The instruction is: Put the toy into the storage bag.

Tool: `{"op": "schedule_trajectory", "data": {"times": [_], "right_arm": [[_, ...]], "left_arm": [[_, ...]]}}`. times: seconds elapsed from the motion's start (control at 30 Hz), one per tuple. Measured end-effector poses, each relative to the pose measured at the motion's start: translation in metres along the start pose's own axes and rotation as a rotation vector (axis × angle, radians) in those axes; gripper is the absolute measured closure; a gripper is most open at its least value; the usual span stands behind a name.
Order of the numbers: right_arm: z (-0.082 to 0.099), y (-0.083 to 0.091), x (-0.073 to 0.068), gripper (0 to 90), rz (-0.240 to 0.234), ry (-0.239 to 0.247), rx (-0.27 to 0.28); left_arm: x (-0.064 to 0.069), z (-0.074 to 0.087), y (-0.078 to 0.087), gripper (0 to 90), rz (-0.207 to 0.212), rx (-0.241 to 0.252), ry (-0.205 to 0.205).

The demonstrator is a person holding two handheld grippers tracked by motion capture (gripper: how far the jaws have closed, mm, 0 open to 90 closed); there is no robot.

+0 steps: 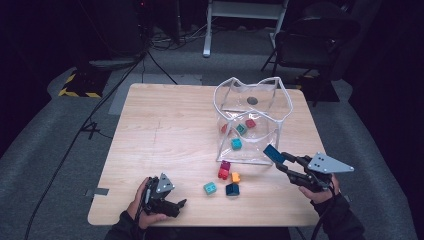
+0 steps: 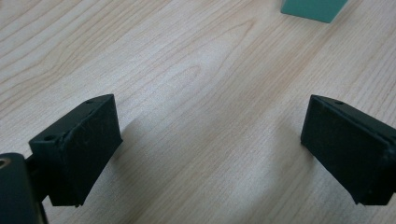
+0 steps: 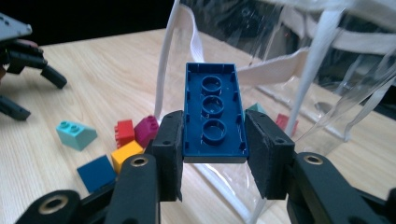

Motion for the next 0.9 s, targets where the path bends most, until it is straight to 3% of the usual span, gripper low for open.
{"op": "schedule_trajectory", "data": {"times": [0.9], "right_arm": [[-0.051, 0.028, 0.014, 59.8, 0.072, 0.023, 0.076]], "left_arm": [[0.000, 0.000, 0.000, 4.9, 0.001, 0.001, 0.000]]}}
Point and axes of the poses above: each handheld gripper's, and its own axes: y roughly backward along the jaws, z roughly out of its underside, x roughly to its right, the point moved 9 cm from there along -y, roughly forward along the jaws, and after that the axes turned 15 degrees about -x, right-handed, at the moved point
